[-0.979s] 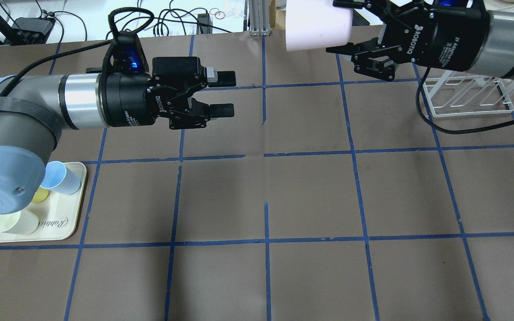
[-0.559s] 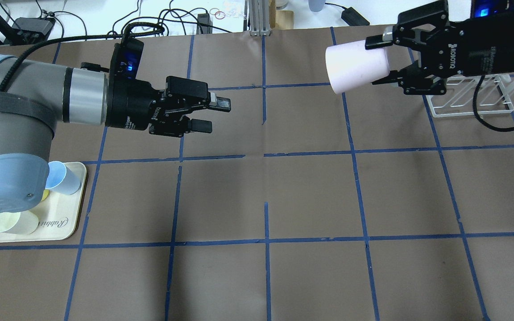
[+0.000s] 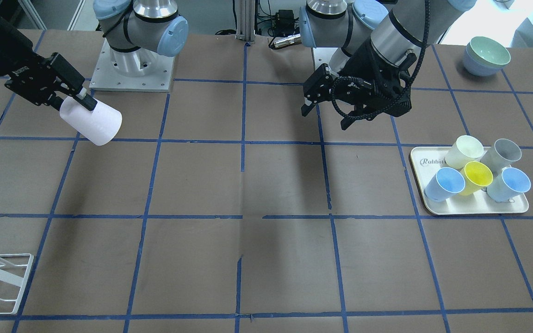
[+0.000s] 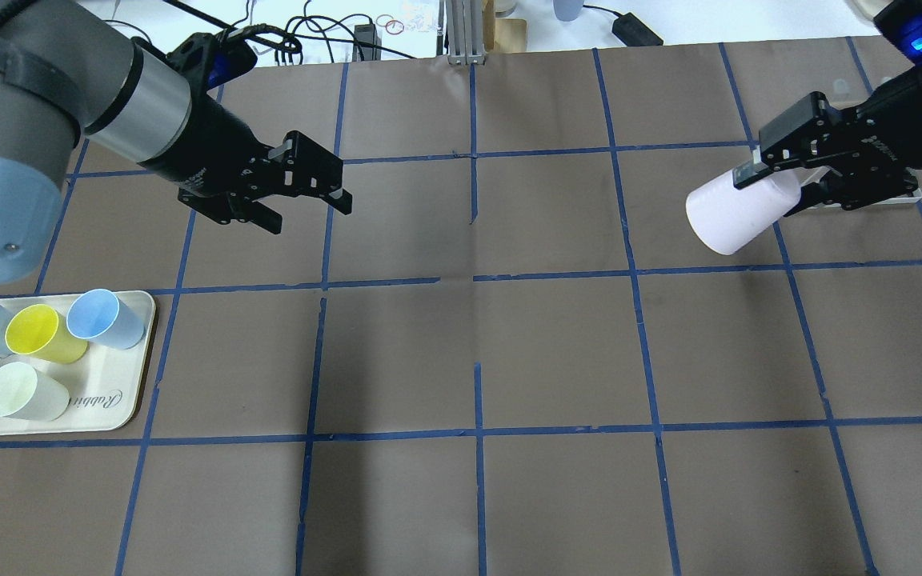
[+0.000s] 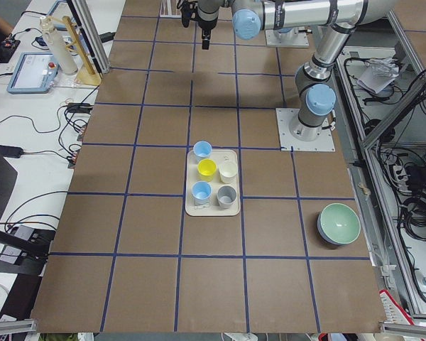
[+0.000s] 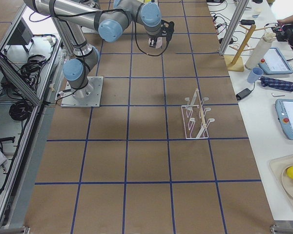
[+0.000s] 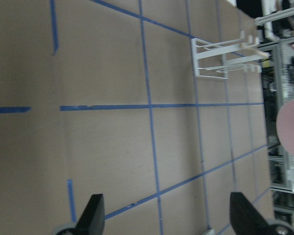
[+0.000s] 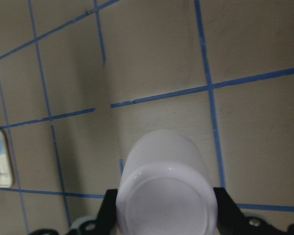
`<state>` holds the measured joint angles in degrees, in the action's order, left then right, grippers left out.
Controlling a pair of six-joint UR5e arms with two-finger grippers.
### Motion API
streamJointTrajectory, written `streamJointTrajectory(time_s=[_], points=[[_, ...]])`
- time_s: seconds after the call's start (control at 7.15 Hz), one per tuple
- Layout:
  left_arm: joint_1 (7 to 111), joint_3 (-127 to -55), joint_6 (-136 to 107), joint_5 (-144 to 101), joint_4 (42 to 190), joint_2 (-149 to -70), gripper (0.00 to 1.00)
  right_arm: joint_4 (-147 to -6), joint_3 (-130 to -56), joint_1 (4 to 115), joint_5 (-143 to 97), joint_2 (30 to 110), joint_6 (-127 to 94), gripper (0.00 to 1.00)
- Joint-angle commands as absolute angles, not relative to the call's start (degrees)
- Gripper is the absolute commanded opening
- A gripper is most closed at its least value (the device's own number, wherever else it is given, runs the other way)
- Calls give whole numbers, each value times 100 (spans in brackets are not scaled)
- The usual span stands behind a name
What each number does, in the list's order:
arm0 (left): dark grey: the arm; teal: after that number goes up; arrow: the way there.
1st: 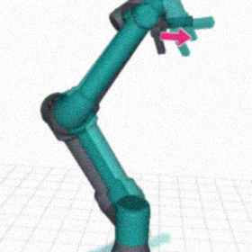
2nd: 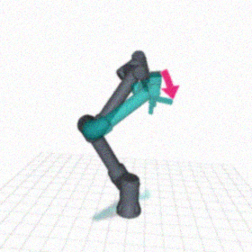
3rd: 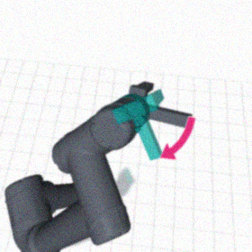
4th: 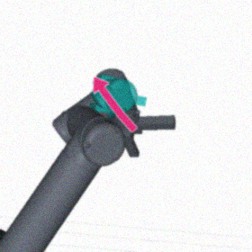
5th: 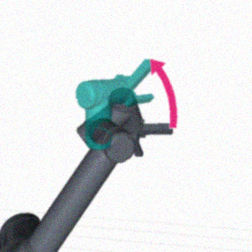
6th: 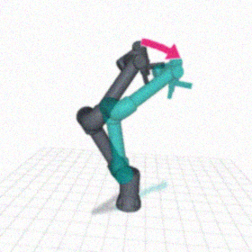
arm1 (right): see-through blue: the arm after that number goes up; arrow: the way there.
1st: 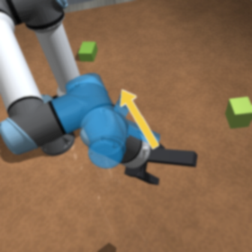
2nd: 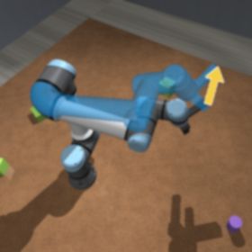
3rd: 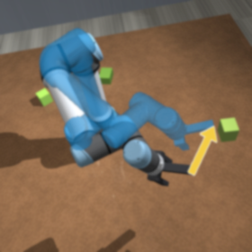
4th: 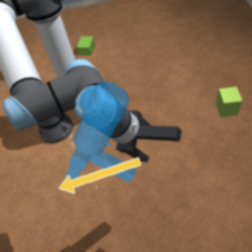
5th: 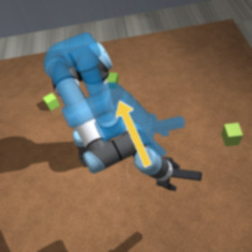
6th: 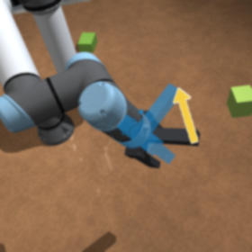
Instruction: Transfer IKEA cup to right arm and place on rack
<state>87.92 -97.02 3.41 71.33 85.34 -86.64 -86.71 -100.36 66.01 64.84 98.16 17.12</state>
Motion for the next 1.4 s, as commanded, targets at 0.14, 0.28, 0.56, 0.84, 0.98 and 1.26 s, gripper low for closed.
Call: streamJointTrajectory(time_s=[0.14,0.28,0.56,0.84,0.98,1.26], points=[[8912,-9079,334,8831,9351,-8877,100,-10023,-10011,6601,8171,9407,3038,0],[8912,-9149,317,8894,9238,-8877,100,-10437,-9967,6592,8330,9152,3058,0],[8956,-9271,403,9000,9010,-8719,100,-10731,-9557,6461,8550,8572,3172,0],[8956,-9666,343,9061,8091,-8718,100,-10740,-9098,6267,8517,8010,3680,0],[8956,-9616,299,9062,8042,-8788,100,-10897,-9088,6197,8525,7937,3752,0],[8930,-9397,203,9061,8094,-8894,100,-11301,-9088,6144,8473,7692,4008,0]])
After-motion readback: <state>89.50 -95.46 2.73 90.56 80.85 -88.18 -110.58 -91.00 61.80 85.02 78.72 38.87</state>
